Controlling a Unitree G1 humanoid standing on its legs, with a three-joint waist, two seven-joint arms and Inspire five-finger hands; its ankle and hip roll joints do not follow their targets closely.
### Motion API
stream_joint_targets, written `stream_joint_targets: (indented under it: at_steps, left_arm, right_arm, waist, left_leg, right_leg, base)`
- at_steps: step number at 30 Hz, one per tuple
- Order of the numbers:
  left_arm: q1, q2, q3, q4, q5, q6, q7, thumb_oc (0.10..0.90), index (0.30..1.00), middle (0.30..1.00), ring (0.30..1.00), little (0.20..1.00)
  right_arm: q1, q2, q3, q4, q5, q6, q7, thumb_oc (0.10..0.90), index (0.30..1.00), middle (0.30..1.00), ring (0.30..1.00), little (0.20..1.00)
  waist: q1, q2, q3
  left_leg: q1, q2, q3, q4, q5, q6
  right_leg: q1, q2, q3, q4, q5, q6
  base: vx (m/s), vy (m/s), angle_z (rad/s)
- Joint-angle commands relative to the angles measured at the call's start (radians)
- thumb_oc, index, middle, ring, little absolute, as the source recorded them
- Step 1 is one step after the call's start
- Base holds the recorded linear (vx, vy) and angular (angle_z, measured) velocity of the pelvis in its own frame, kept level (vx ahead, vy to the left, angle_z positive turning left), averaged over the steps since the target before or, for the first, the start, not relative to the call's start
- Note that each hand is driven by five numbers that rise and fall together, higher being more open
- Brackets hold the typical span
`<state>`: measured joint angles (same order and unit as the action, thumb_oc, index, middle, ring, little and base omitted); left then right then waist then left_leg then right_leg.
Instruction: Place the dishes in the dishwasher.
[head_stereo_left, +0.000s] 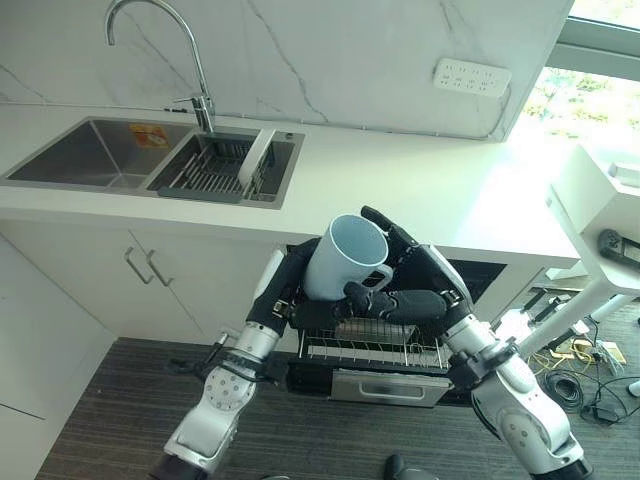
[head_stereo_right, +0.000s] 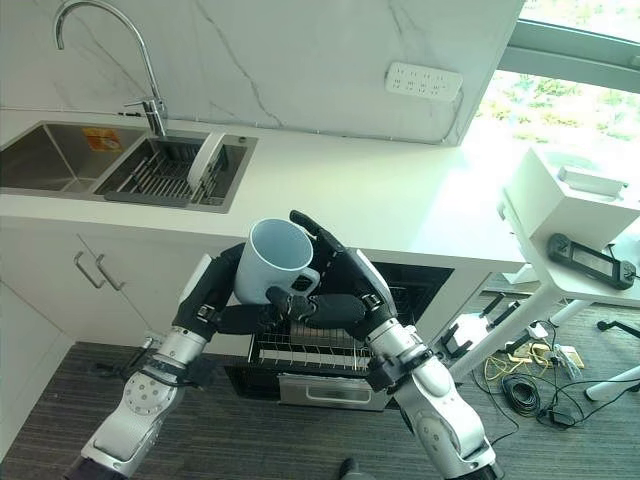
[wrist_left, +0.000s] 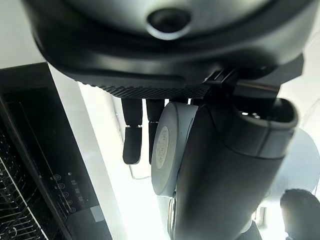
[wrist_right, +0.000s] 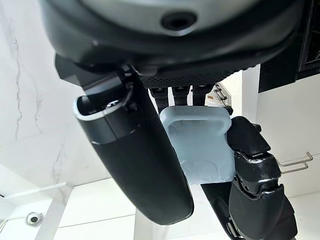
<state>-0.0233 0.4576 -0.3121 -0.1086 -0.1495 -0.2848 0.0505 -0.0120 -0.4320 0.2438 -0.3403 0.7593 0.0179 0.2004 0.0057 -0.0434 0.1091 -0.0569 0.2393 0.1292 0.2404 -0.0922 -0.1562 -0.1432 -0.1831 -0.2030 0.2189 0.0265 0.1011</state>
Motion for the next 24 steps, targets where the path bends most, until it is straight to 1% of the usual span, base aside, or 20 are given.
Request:
stream_joint_targets:
  at_steps: [1, 18, 19, 20, 21, 24]
  left_arm:
    - [-0.155, 0.008, -0.027, -0.076, 0.009, -0.103, -0.009, 0.4, 0.3, 0.3, 0.3, 0.3]
    - [-0.165, 0.007, -0.085, -0.092, 0.02, -0.075, -0.049, 0.4, 0.3, 0.3, 0.3, 0.3]
    - [-0.165, 0.008, -0.088, -0.091, 0.02, -0.076, -0.051, 0.4, 0.3, 0.3, 0.3, 0.3]
    - [-0.165, 0.008, -0.088, -0.091, 0.02, -0.076, -0.051, 0.4, 0.3, 0.3, 0.3, 0.3]
    - [-0.163, 0.01, -0.091, -0.096, 0.021, -0.071, -0.059, 0.4, 0.3, 0.3, 0.3, 0.3]
    - [-0.161, 0.012, -0.095, -0.099, 0.019, -0.068, -0.066, 0.4, 0.3, 0.3, 0.3, 0.3]
  right_arm:
    - [-0.141, 0.035, -0.035, -0.081, 0.038, -0.077, 0.027, 0.8, 0.9, 0.9, 0.9, 0.9]
    - [-0.164, 0.039, -0.013, -0.09, 0.008, -0.076, -0.004, 0.8, 0.9, 0.9, 0.9, 0.9]
    - [-0.163, 0.039, -0.013, -0.091, 0.007, -0.077, -0.006, 0.74, 0.811, 0.811, 0.811, 0.811]
    - [-0.163, 0.039, -0.013, -0.091, 0.007, -0.077, -0.006, 0.74, 0.811, 0.811, 0.811, 0.811]
    - [-0.162, 0.04, -0.015, -0.094, 0.001, -0.08, -0.009, 0.4, 0.3, 0.3, 0.3, 0.3]
    - [-0.161, 0.039, -0.015, -0.098, -0.009, -0.08, -0.006, 0.4, 0.3, 0.3, 0.3, 0.3]
  waist:
    - [0.005, 0.002, -0.024]
    - [0.001, -0.001, -0.018]
    - [0.001, -0.001, -0.017]
    - [0.001, -0.001, -0.017]
    - [0.001, -0.002, -0.016]
    - [0.001, -0.001, -0.015]
  left_leg:
    - [0.017, -0.066, 0.012, 0.06, -0.18, 0.075]
    - [0.022, -0.066, 0.011, 0.06, -0.183, 0.081]
    - [0.023, -0.066, 0.011, 0.06, -0.184, 0.081]
    - [0.023, -0.066, 0.011, 0.06, -0.184, 0.081]
    - [0.023, -0.066, 0.011, 0.06, -0.184, 0.082]
    - [0.022, -0.067, 0.01, 0.06, -0.184, 0.082]
  right_leg:
    - [0.042, -0.057, -0.061, 0.081, -0.181, 0.071]
    - [0.043, -0.057, -0.052, 0.081, -0.18, 0.073]
    - [0.043, -0.057, -0.051, 0.081, -0.18, 0.073]
    - [0.043, -0.057, -0.051, 0.081, -0.18, 0.073]
    - [0.042, -0.057, -0.05, 0.081, -0.179, 0.074]
    - [0.041, -0.057, -0.049, 0.081, -0.178, 0.075]
  base:
    - [0.0, 0.0, 0.0]
    - [0.0, 0.0, 0.0]
    - [0.0, 0.0, 0.0]
    - [0.0, 0.0, 0.0]
    - [0.0, 0.0, 0.0]
    - [0.0, 0.0, 0.0]
